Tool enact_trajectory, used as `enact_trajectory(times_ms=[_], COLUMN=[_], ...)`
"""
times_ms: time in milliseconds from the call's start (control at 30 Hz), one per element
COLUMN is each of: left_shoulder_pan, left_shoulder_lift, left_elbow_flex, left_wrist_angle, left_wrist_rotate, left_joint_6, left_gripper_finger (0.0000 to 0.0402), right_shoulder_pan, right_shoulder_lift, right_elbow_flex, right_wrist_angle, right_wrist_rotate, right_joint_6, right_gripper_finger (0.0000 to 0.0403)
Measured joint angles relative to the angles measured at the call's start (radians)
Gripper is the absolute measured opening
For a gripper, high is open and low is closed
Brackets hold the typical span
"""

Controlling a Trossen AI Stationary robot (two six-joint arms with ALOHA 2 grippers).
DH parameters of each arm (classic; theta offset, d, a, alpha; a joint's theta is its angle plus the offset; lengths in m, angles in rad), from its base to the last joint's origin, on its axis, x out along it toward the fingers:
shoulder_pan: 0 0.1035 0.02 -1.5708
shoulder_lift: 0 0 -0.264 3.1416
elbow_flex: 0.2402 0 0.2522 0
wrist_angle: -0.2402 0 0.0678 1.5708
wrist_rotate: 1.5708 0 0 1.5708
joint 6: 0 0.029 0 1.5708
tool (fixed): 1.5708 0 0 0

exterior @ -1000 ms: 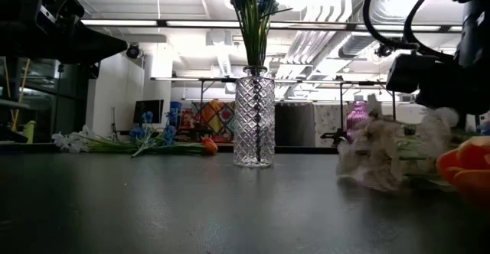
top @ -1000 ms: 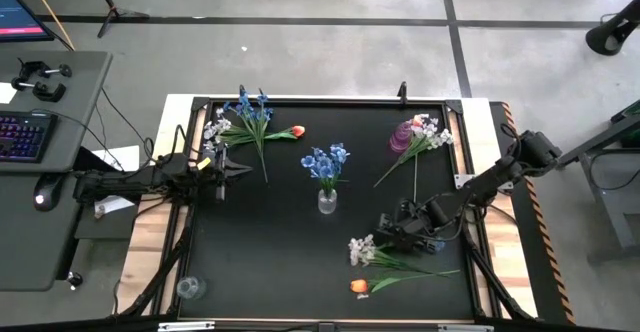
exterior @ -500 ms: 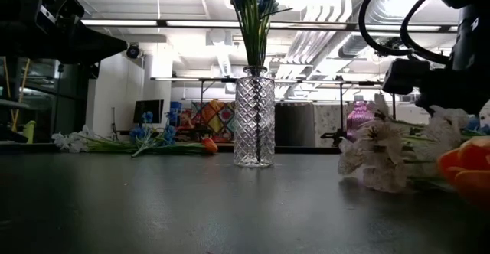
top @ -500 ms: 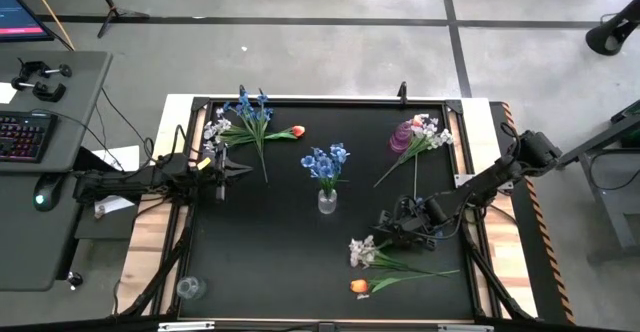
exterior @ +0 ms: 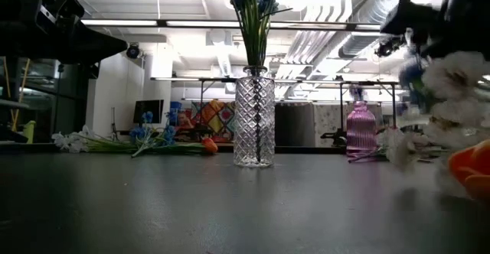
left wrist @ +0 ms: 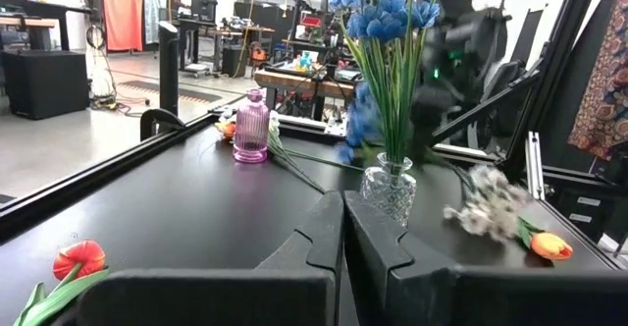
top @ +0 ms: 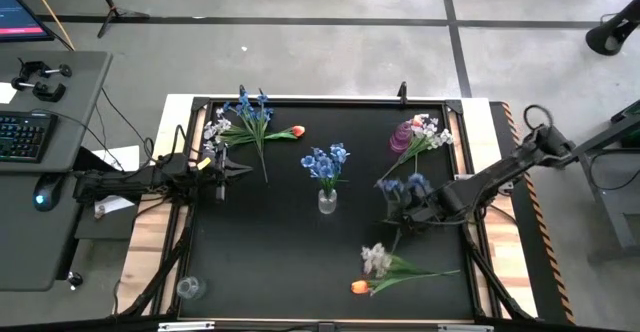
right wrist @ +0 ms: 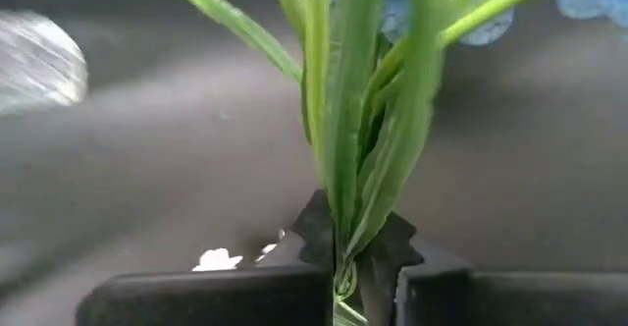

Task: Sort flowers into vase by color
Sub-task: Put the bottom blue flowers into the top transparent vase

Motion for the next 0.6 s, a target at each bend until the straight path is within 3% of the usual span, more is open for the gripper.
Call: enact_trajectory(times_ms=[167,300,467,600], left_shoulder_pan=[0.0,0.0,0.0,0.0], left_shoulder_lift=[0.0,0.0,0.0,0.0], left_elbow_flex=[0.0,0.0,0.0,0.0], left_wrist_angle=[0.0,0.0,0.0,0.0], left_wrist_rotate=[0.0,0.0,0.0,0.0], left_joint_6=[0.0,0.0,0.0,0.0], left_gripper_finger=[0.0001,0.0001,0.0001,0.0001], right_shoulder_pan=[-0.005,-0.023,-0.067,-0.099], right_shoulder_lift=[-0.062,-0.086,-0.092,-0.092], right_elbow_flex=[0.107,0.165,0.198,0.195], right_wrist_angle=[-0.24,-0.294,-0.231,-0.028], right_wrist_rotate=[0.232,0.392,0.573,0.707], right_joint_6=[-0.054,-0.18,-0.396,-0.761], right_gripper_finger=[0.0005,0.0003,0.0004,0.0002])
